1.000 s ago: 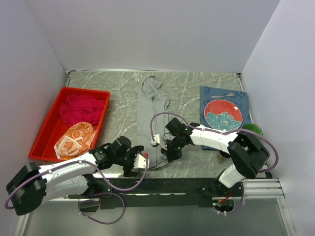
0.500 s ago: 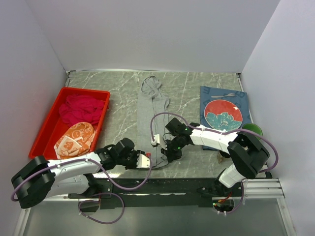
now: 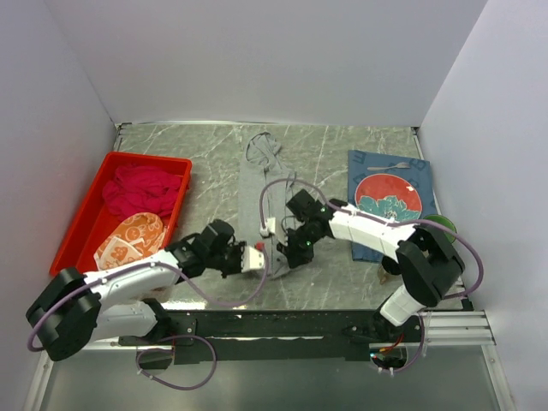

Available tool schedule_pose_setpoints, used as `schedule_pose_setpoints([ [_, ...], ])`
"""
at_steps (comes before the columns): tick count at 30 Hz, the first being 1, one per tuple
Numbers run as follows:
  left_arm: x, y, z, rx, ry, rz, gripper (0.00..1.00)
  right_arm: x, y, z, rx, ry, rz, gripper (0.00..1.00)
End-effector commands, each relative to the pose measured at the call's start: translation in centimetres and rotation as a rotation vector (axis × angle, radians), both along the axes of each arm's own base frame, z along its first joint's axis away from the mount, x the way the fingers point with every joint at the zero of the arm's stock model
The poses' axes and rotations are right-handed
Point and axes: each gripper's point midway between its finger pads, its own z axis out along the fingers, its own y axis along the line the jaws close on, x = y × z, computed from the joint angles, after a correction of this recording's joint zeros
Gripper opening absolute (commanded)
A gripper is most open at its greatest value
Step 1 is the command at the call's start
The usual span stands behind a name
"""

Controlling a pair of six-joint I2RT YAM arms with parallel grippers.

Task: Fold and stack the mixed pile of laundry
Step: Fold the tank top at the center of the board.

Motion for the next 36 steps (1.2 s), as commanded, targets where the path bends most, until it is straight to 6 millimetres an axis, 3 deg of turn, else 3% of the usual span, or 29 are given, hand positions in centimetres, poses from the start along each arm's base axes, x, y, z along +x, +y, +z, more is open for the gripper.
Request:
schedule_pose_setpoints([
  [1, 4.5, -0.5, 2.7, -0.095, -0.029, 0.098, 0.01, 4.5, 0.2, 1.4, -0.030, -0.028, -0.107, 0.00],
  [5, 9.1, -0.2, 3.7, -0.130, -0.070, 0.215, 0.01, 8.8, 0.0, 1.3, -0.087, -0.047, -0.170, 0.00],
  [8, 13.4, 0.1, 4.3, -0.159, -0.077, 0.330, 0.01, 13.3, 0.2, 1.3, -0.125, -0.058, -0.228, 0.00],
  [9, 15.6, 0.4, 4.7, -0.169, -0.082, 0.372, 0.01, 14.3, 0.1, 1.3, -0.133, -0.062, -0.241, 0.00],
  [11, 17.8, 0.7, 4.9, -0.174, -0.078, 0.420, 0.01, 16.9, -0.1, 1.3, -0.152, -0.081, -0.275, 0.00],
  [12, 19.9, 0.7, 5.3, -0.181, -0.087, 0.450, 0.01, 17.8, 0.0, 1.4, -0.153, -0.089, -0.281, 0.00],
  [14, 21.8, 0.9, 4.7, -0.172, -0.074, 0.487, 0.01, 20.1, 0.0, 1.7, -0.155, -0.110, -0.305, 0.00],
  [15, 23.6, 1.0, 6.2, -0.199, -0.101, 0.507, 0.01, 20.7, 0.1, 1.7, -0.155, -0.116, -0.310, 0.00],
  [17, 25.2, 1.2, 5.5, -0.195, -0.083, 0.547, 0.01, 22.6, 0.5, 1.9, -0.155, -0.139, -0.327, 0.00],
  [18, 26.6, 1.4, 6.5, -0.214, -0.098, 0.565, 0.01, 23.1, 0.5, 1.9, -0.156, -0.139, -0.333, 0.00],
  [20, 27.7, 1.4, 5.7, -0.213, -0.075, 0.587, 0.01, 24.5, 0.9, 2.0, -0.154, -0.167, -0.347, 0.00],
  [22, 29.0, 1.3, 6.5, -0.238, -0.080, 0.609, 0.01, 25.6, 1.1, 2.1, -0.147, -0.195, -0.362, 0.00],
  [28, 30.8, 1.2, 5.8, -0.248, -0.060, 0.664, 0.01, 29.2, 1.6, 2.8, -0.142, -0.286, -0.404, 0.00],
  [36, 32.6, 1.7, 5.3, -0.234, -0.052, 0.747, 0.01, 31.6, 1.5, 3.0, -0.142, -0.352, -0.440, 0.00],
])
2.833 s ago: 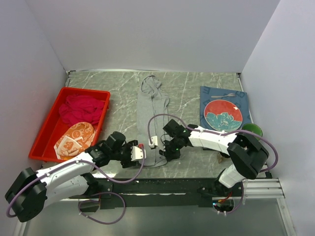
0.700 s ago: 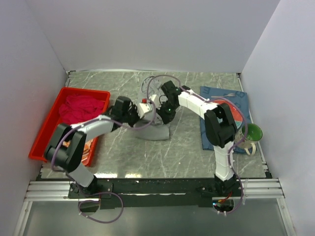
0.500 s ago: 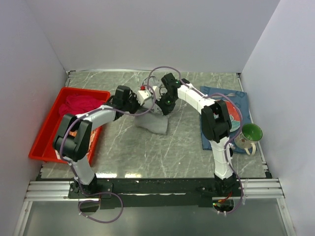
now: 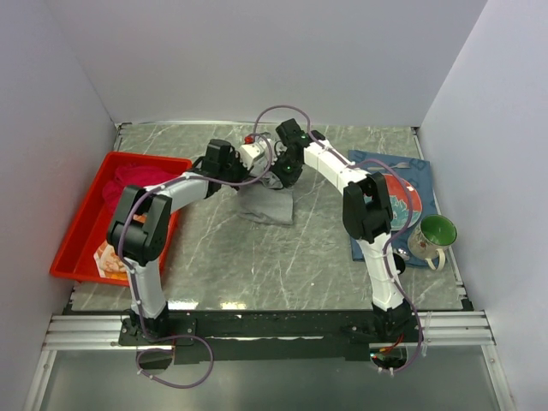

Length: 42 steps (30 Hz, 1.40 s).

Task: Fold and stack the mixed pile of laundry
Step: Fold the tank top at the center of the board.

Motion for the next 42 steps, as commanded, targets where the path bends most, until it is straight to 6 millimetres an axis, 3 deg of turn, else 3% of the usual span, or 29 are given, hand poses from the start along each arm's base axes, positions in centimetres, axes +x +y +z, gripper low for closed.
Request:
schedule_pose_setpoints([
  [1, 2.2, 0.2, 1.7, -0.032, -0.028, 0.081, 0.01, 3.0, 0.3, 1.9, 0.017, -0.104, -0.029, 0.00],
  [14, 3.2, 0.6, 1.3, -0.037, 0.007, 0.156, 0.01, 5.8, 0.6, 2.0, 0.011, -0.187, -0.057, 0.06],
  [16, 3.5, 0.6, 1.6, -0.049, 0.008, 0.178, 0.03, 6.3, 0.6, 2.1, 0.009, -0.205, -0.066, 0.08],
  [18, 4.3, 0.6, 2.0, -0.057, 0.011, 0.212, 0.12, 6.8, 0.5, 2.4, 0.006, -0.228, -0.077, 0.12],
  [21, 5.3, 1.4, 3.6, -0.069, 0.009, 0.306, 0.36, 8.5, 0.7, 3.9, 0.022, -0.306, -0.123, 0.45],
  [22, 5.6, 2.1, 4.2, -0.077, 0.008, 0.372, 0.61, 9.2, 0.4, 5.0, 0.016, -0.344, -0.146, 0.60],
  [23, 6.0, 2.3, 6.1, -0.099, -0.015, 0.394, 0.63, 9.6, 0.3, 5.7, 0.025, -0.366, -0.160, 0.66],
  [25, 5.1, 2.5, 7.1, -0.122, 0.024, 0.406, 0.66, 9.4, -0.1, 7.6, 0.060, -0.375, -0.177, 0.77],
  [26, 4.6, 3.0, 8.8, -0.152, 0.023, 0.408, 0.69, 8.8, -0.2, 7.9, 0.088, -0.345, -0.188, 0.78],
  [27, 3.6, 3.3, 8.8, -0.155, 0.062, 0.406, 0.70, 8.6, -1.1, 8.4, 0.119, -0.320, -0.203, 0.79],
  [29, 0.9, 3.4, 9.3, -0.204, 0.133, 0.362, 0.71, 5.2, -0.4, 9.2, 0.272, -0.173, -0.175, 0.80],
  [31, -1.7, 3.2, 8.6, -0.257, 0.223, 0.327, 0.70, 1.4, -1.3, 8.9, 0.381, -0.004, -0.165, 0.80],
  [32, -4.4, 2.6, 7.7, -0.285, 0.289, 0.256, 0.70, -0.9, -0.3, 9.2, 0.478, 0.104, -0.121, 0.80],
  [34, -6.3, 2.1, 6.7, -0.316, 0.327, 0.215, 0.69, -4.2, -1.0, 8.1, 0.518, 0.231, -0.140, 0.75],
  [35, -8.1, 2.0, 5.2, -0.324, 0.374, 0.195, 0.68, -5.4, -0.8, 7.7, 0.539, 0.289, -0.162, 0.72],
  [39, -10.3, 1.0, 3.3, -0.378, 0.439, 0.138, 0.66, -8.3, -1.3, 5.7, 0.565, 0.406, -0.222, 0.65],
  [42, -10.5, 0.7, 1.8, -0.379, 0.461, 0.116, 0.63, -9.6, -1.6, 3.5, 0.551, 0.481, -0.265, 0.63],
])
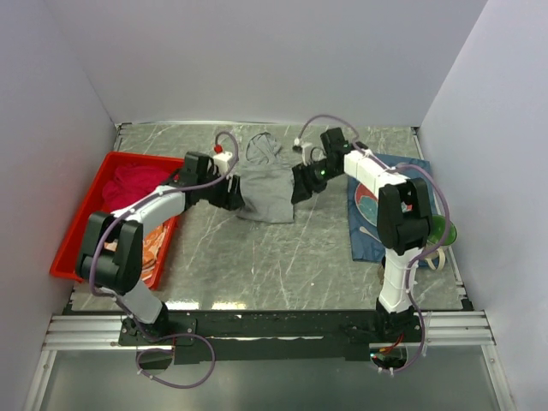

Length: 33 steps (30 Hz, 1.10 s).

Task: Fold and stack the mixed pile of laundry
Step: Fold the tank top at the center of the board.

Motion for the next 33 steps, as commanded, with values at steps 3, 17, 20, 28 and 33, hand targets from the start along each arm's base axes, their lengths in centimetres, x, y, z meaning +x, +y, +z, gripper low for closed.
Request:
schedule_pose_setpoints([
  [3, -0.2, -2.1, -1.6, -0.093, 0.029, -0.081, 0.63, -3.0, 1.7, -1.0, 0.094, 0.147, -0.010, 0.63],
  [17, 1.8, -3.4, -4.5, -0.071, 0.045, -0.092, 0.56, -2.8, 1.8, -3.1, 0.073, 0.211, -0.025, 0.60],
  [20, 2.2, -3.7, -4.5, -0.077, 0.042, -0.093, 0.55, -2.6, 1.8, -3.5, 0.066, 0.219, -0.028, 0.58],
  [28, 2.3, -4.3, -5.9, -0.052, 0.085, -0.109, 0.43, -2.4, 1.9, -3.9, 0.062, 0.231, -0.027, 0.51],
  [33, 1.8, -4.3, -6.3, -0.035, 0.110, -0.116, 0.31, -2.2, 1.9, -4.6, 0.046, 0.246, -0.035, 0.48],
])
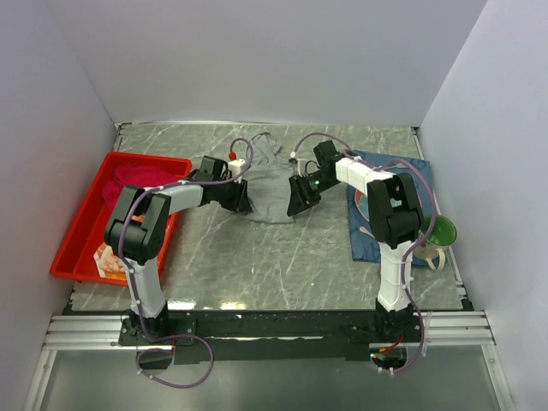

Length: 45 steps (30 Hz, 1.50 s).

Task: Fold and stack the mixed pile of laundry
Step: Fold the tank top at the center of the board.

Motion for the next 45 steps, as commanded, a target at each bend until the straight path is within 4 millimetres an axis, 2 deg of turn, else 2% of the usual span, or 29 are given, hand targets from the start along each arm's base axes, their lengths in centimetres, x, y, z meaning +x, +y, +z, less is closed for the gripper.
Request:
schedule_pose_setpoints([
  [1, 0.1, -0.8, 0.8, -0.006, -0.007, -0.038, 0.27, 1.1, 0.3, -0.2, -0.004, 0.008, -0.010, 0.48],
  [3, -0.2, -0.7, 0.8, 0.004, -0.002, -0.044, 0.22, 1.2, 0.3, -0.5, -0.009, 0.019, -0.012, 0.45],
  [8, -1.7, -0.2, 1.2, 0.006, 0.010, -0.044, 0.02, 1.3, 0.5, -1.0, -0.037, 0.028, -0.019, 0.42],
  [15, -4.1, 0.0, 3.4, -0.042, 0.023, -0.031, 0.01, 1.4, -0.1, -1.7, -0.081, 0.023, -0.038, 0.40],
  [16, -4.6, 0.1, 3.8, -0.054, 0.027, -0.033, 0.01, 1.3, 0.1, -1.7, -0.074, 0.030, -0.037, 0.38],
  [19, -5.9, 0.1, 4.2, -0.075, 0.055, -0.027, 0.01, 1.1, 0.4, -1.7, -0.066, 0.036, -0.025, 0.18],
  [20, -6.3, 0.1, 4.3, -0.087, 0.069, -0.020, 0.01, 1.1, 0.5, -1.6, -0.062, 0.040, -0.023, 0.06],
  [22, -7.3, 0.3, 4.2, -0.094, 0.094, -0.014, 0.03, 0.9, 0.5, -1.2, -0.049, 0.033, -0.013, 0.00],
  [27, -8.6, 1.0, 3.8, -0.097, 0.150, 0.038, 0.06, -0.1, -0.4, 0.2, -0.054, -0.009, -0.004, 0.00],
  [29, -8.0, 1.3, 4.1, -0.107, 0.139, 0.080, 0.12, -0.8, -0.6, 0.2, -0.061, -0.012, 0.012, 0.00],
  [34, -7.0, 1.0, 4.2, -0.126, 0.178, 0.104, 0.17, -3.1, -1.5, 0.0, -0.075, 0.033, 0.058, 0.00],
  [35, -7.6, 1.2, 3.8, -0.108, 0.215, 0.102, 0.18, -3.6, -1.8, 0.0, -0.082, 0.040, 0.065, 0.00],
  [37, -8.1, 1.4, 3.7, -0.095, 0.246, 0.091, 0.27, -4.3, -2.2, -0.2, -0.092, 0.041, 0.085, 0.00],
  [39, -9.6, 1.5, 3.5, -0.092, 0.280, 0.068, 0.39, -5.5, -2.7, -0.3, -0.098, 0.058, 0.104, 0.00],
  [42, -10.9, 1.9, 3.7, -0.092, 0.295, 0.070, 0.43, -6.5, -2.9, -0.6, -0.098, 0.077, 0.123, 0.00],
  [43, -10.9, 2.3, 3.7, -0.074, 0.284, 0.085, 0.43, -6.5, -3.1, -0.6, -0.104, 0.073, 0.125, 0.01],
  [44, -11.0, 2.6, 4.1, -0.066, 0.265, 0.086, 0.43, -6.6, -3.2, -0.5, -0.111, 0.062, 0.132, 0.13],
  [45, -11.1, 2.8, 5.2, -0.064, 0.227, 0.089, 0.43, -6.5, -3.4, -0.4, -0.116, 0.044, 0.145, 0.17],
])
